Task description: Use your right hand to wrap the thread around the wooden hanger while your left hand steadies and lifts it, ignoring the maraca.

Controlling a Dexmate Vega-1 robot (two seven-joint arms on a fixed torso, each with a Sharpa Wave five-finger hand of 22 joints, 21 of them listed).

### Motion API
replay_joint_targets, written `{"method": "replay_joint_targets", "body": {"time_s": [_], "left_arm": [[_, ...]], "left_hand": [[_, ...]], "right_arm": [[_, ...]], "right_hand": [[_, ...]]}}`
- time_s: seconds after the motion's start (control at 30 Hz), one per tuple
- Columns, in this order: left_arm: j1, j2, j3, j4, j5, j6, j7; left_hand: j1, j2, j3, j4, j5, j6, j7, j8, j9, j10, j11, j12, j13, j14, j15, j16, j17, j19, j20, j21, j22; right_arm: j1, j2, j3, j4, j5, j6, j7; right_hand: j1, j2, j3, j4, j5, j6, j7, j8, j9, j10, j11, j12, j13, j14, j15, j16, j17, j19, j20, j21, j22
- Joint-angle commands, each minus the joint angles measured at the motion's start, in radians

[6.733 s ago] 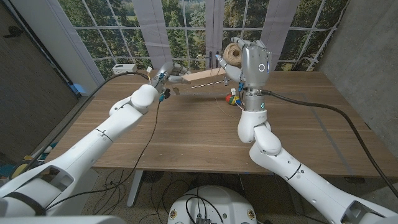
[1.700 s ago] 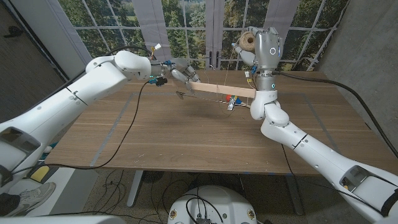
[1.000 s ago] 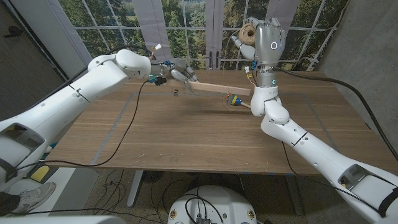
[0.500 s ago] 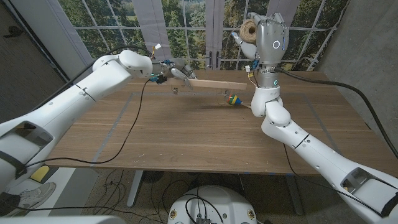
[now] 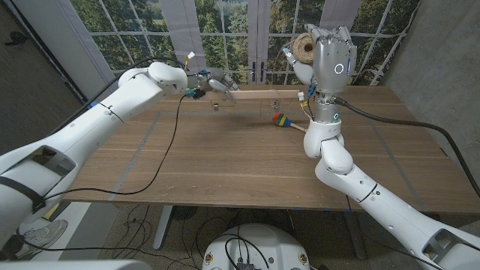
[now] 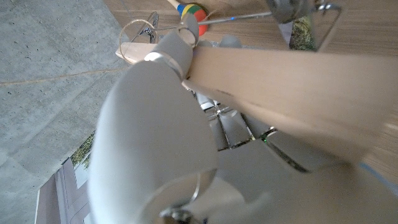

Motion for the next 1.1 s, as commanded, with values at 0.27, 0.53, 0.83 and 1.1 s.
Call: {"method": "replay_joint_targets", "body": {"time_s": [0.27,0.53,0.83,1.1], "left_arm": [[0.021,-0.023,-0.023,-0.009,-0.043,-0.026,0.056],[0.051,-0.034,-0.051,-0.023,-0.079,-0.054,0.091],[0.081,-0.036,-0.073,-0.053,-0.100,-0.079,0.134],[0.107,-0.039,-0.094,-0.071,-0.134,-0.087,0.163]], "left_hand": [[-0.001,0.166,0.157,0.139,-0.003,0.009,0.000,-0.001,0.007,0.002,0.001,-0.006,0.004,0.263,-0.173,-0.021,-0.030,0.022,-0.112,-0.003,0.000],[-0.001,0.166,0.160,0.140,-0.003,0.009,-0.002,-0.002,0.010,0.003,0.000,-0.005,0.004,0.268,-0.171,-0.026,-0.038,0.028,-0.114,-0.004,0.001],[-0.003,0.164,0.161,0.141,-0.004,0.014,-0.003,-0.003,0.009,0.003,-0.002,-0.003,0.005,0.269,-0.171,-0.028,-0.038,0.031,-0.114,-0.005,0.002],[-0.006,0.163,0.162,0.144,-0.004,0.015,-0.003,-0.006,0.009,0.002,-0.007,-0.002,0.004,0.271,-0.170,-0.029,-0.036,0.033,-0.114,-0.006,0.002]], "right_arm": [[-0.254,0.047,0.022,-0.116,-0.017,-0.078,-0.038],[-0.308,0.080,0.036,-0.095,0.062,-0.080,-0.029],[-0.311,0.104,0.055,-0.035,0.180,-0.054,-0.010],[-0.295,0.103,0.059,0.019,0.271,-0.034,0.020]], "right_hand": [[0.310,0.318,-0.007,-0.002,0.007,0.087,-0.086,0.001,0.005,0.026,-0.017,-0.004,0.009,0.113,-0.132,-0.002,0.006,-0.009,-0.140,0.008,0.002],[0.314,0.318,-0.010,-0.001,0.008,0.085,-0.083,0.000,0.005,0.026,-0.010,-0.009,0.011,0.114,-0.132,-0.004,0.009,-0.012,-0.139,0.012,0.002],[0.316,0.320,-0.013,0.000,0.008,0.089,-0.076,0.002,0.005,0.030,-0.007,-0.012,0.014,0.116,-0.131,-0.007,0.012,-0.013,-0.138,0.016,0.001],[0.318,0.320,-0.016,0.002,0.009,0.087,-0.076,0.001,0.005,0.031,-0.008,-0.015,0.017,0.117,-0.131,-0.009,0.014,-0.014,-0.138,0.020,0.000]]}}
